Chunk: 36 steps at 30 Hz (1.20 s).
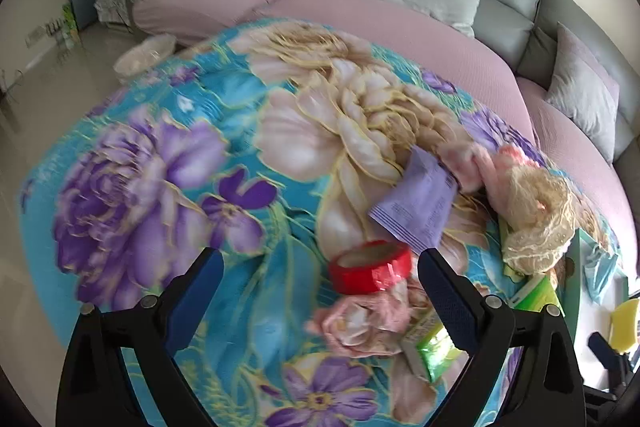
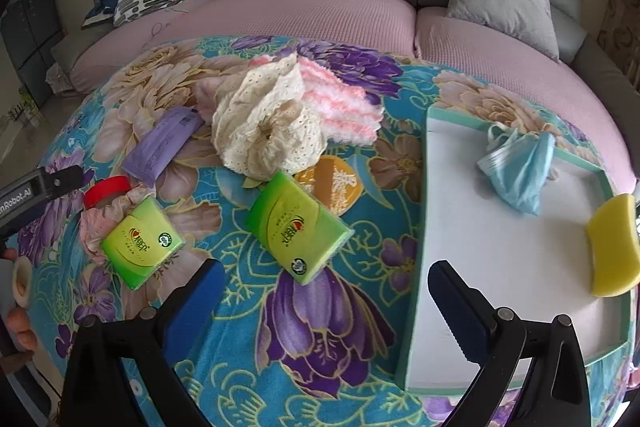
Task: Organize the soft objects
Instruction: 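Grasp the red tape roll with the left tool while the right tool approaches a green tissue pack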
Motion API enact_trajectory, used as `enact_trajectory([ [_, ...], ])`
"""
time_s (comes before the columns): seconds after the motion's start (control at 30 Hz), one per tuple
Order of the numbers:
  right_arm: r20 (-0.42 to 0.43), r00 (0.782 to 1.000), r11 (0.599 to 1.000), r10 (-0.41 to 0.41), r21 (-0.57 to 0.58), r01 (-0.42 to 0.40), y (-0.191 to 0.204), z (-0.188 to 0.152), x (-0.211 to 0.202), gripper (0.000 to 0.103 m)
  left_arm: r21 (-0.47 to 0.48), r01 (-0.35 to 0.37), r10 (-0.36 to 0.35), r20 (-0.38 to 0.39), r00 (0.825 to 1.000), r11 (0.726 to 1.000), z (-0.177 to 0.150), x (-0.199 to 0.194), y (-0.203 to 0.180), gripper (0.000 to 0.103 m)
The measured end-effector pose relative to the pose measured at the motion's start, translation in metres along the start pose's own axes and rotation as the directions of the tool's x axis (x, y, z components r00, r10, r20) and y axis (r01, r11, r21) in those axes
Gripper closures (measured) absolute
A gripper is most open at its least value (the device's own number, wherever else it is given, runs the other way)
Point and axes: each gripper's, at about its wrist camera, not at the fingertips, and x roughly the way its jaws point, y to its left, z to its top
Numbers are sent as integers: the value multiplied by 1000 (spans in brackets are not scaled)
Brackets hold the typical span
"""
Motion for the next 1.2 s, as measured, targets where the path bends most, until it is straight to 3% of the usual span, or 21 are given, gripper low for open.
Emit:
enact_trajectory([
  [0.3, -5, 1000, 999, -4, -46, 4, 14, 6, 20, 0, -5, 75, -75, -46, 996, 997, -4, 22, -15, 7],
  [0.53, -4, 998, 991, -60, -122, 59, 27, 8, 35, 2, -18, 88, -89, -85, 992, 996, -7, 35, -12, 27],
  [0.83, -4, 993, 977, -115, -182, 112, 31, 7, 45, 23, -10, 120, -120, -94, 988, 993, -7, 40, -17, 44],
  [0.97, -13, 997, 984, -79, -160, 76, 26, 8, 45, 36, -1, 115, -114, -88, 990, 993, -6, 40, -19, 45],
  [1.2, -18, 999, 989, -38, -145, 35, 24, 7, 43, 46, 14, 113, -112, -74, 991, 993, -3, 38, -21, 45],
])
